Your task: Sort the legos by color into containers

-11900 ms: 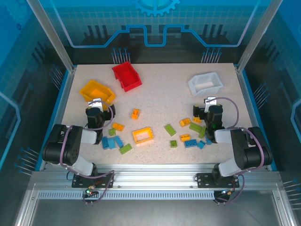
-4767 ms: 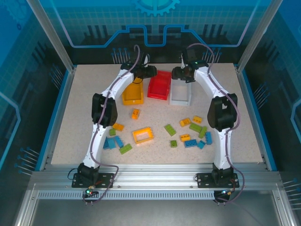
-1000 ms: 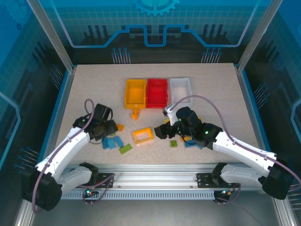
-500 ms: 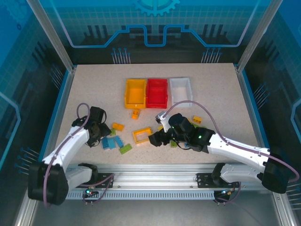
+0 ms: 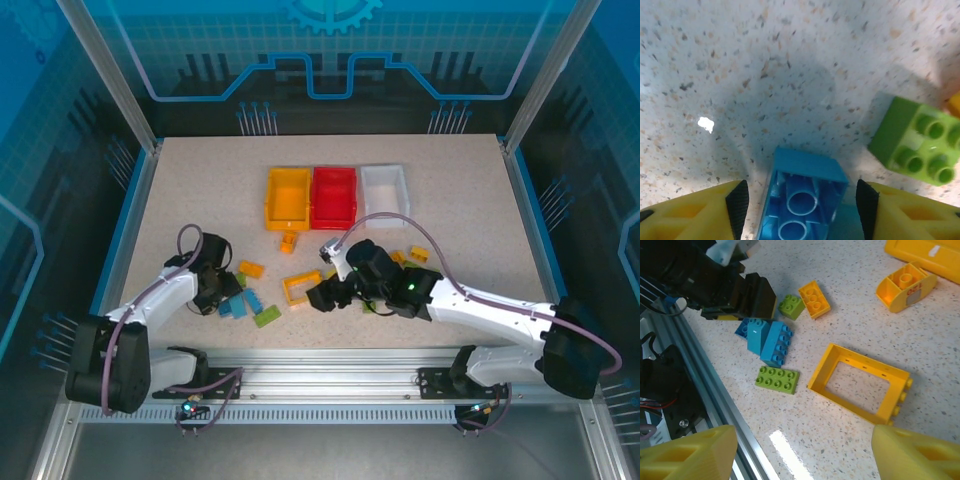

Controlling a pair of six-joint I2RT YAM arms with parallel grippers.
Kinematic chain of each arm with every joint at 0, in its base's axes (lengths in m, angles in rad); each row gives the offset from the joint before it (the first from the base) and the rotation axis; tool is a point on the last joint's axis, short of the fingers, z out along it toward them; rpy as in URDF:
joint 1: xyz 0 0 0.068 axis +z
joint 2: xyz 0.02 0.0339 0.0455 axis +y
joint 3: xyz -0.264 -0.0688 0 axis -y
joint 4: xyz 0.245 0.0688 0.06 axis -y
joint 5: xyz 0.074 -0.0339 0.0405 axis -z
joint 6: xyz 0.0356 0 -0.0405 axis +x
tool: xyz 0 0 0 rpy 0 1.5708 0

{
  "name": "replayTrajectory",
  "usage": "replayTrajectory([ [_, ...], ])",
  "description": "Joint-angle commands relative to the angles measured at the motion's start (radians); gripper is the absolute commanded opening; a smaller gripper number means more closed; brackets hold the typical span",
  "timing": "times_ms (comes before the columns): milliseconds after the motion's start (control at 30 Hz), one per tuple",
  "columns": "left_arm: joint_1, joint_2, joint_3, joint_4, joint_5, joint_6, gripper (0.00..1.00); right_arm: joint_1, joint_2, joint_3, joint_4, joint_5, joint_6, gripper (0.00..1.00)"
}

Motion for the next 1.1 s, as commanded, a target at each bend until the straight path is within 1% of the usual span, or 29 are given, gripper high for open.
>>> replayTrajectory([
  [0, 0.003, -0.01, -0.026, 0.011, 0.033, -0.003, 0.56, 0.02, 0.014, 0.04, 0.037, -0.019, 0.011, 0.73],
  [167, -0.032, -0.017, -0.031, -0.018, 0.015, -0.032, 0.51, 0.021, 0.024, 0.043, 0.038, -0.015, 0.011, 0.73],
  [267, -0.035, -0.033, -0.039, -0.012, -0.008, -0.046, 0.42, 0.021, 0.024, 0.04, 0.042, -0.013, 0.014, 0.73],
  [333, -0.035, -0.045, -0.026, -0.018, -0.036, -0.048, 0.36, 0.021, 0.021, 0.037, 0.042, -0.014, 0.016, 0.73],
  [433, -0.034, -0.05, 0.027, -0.053, -0.113, -0.027, 0.33, 0.021, 0.013, 0.038, 0.037, -0.008, 0.018, 0.72],
  [500, -0.03, -0.059, 0.078, -0.077, -0.162, 0.002, 0.32, 0.021, -0.006, 0.041, 0.029, 0.023, 0.021, 0.72],
  [533, -0.031, -0.066, 0.112, -0.088, -0.172, 0.021, 0.29, 0.021, -0.024, 0.041, 0.025, 0.057, 0.026, 0.72],
  [567, -0.036, -0.072, 0.153, -0.091, -0.173, 0.04, 0.28, 0.019, -0.046, 0.04, 0.024, 0.103, 0.036, 0.72],
  [633, -0.063, -0.063, 0.232, -0.075, -0.16, 0.078, 0.28, 0.003, -0.09, 0.034, 0.029, 0.185, 0.067, 0.72],
  [667, -0.092, -0.037, 0.284, -0.065, -0.156, 0.097, 0.28, -0.017, -0.108, 0.03, 0.037, 0.214, 0.089, 0.71],
  [733, -0.151, 0.038, 0.391, -0.049, -0.151, 0.125, 0.28, -0.08, -0.124, 0.022, 0.065, 0.213, 0.127, 0.7],
  [833, -0.222, 0.198, 0.557, -0.016, -0.13, 0.162, 0.28, -0.18, -0.108, 0.027, 0.12, 0.156, 0.165, 0.69],
  [900, -0.241, 0.3, 0.665, 0.006, -0.13, 0.184, 0.28, -0.219, -0.089, 0.039, 0.156, 0.143, 0.165, 0.69],
  [967, -0.243, 0.415, 0.772, 0.024, -0.127, 0.201, 0.28, -0.25, -0.067, 0.052, 0.193, 0.128, 0.17, 0.69],
  [1067, -0.242, 0.581, 0.942, 0.009, -0.103, 0.236, 0.28, -0.288, -0.045, 0.067, 0.206, 0.117, 0.186, 0.69],
])
